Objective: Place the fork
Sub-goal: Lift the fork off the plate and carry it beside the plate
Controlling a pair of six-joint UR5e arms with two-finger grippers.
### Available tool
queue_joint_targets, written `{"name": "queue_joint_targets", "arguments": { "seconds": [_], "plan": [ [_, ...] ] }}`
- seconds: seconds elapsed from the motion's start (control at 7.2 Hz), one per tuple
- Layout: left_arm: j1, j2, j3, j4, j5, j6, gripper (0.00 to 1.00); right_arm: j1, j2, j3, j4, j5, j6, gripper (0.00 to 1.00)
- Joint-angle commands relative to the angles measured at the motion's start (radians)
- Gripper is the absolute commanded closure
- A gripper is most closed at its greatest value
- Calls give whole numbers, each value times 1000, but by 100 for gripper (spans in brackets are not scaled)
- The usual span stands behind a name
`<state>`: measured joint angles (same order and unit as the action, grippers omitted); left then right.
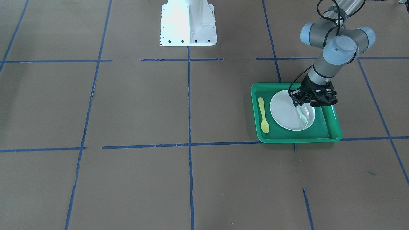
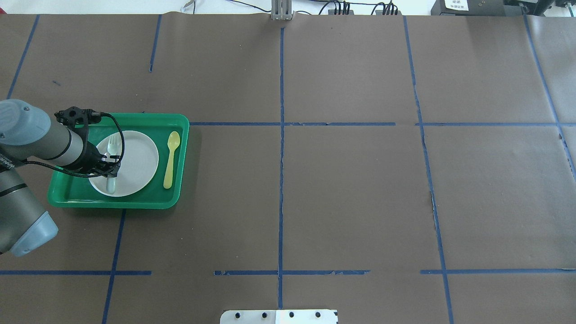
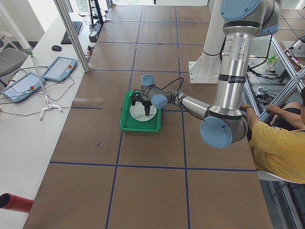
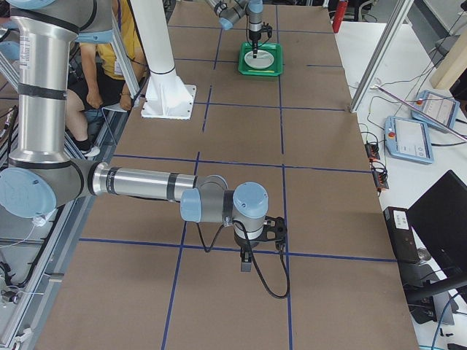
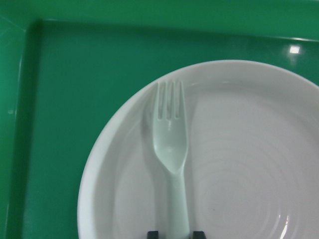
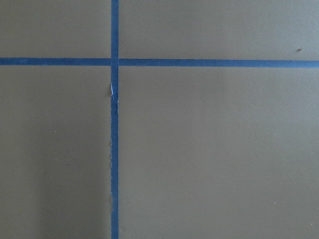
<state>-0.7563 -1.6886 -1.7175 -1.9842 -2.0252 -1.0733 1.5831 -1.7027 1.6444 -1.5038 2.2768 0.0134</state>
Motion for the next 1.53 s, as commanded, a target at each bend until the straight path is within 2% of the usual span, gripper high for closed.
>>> {"name": "queue_joint_targets", "arguments": {
  "seconds": [0.0,0.28,0.69,0.97,1.39],
  "plan": [
    [-5,1,-22,1,-3,3,100,0,0,0,-1,1,-1,0],
    [-30,18,-39,-2,-55,13,100,0,0,0,-1,0,0,0],
    [-75,21,-40,-2,-59,41,100,0,0,0,-1,0,0,0],
    [-156,81,-31,-10,-59,201,100,0,0,0,-1,0,0,0],
    [-155,73,1,-13,-58,234,100,0,0,0,-1,0,0,0]
  ]
}}
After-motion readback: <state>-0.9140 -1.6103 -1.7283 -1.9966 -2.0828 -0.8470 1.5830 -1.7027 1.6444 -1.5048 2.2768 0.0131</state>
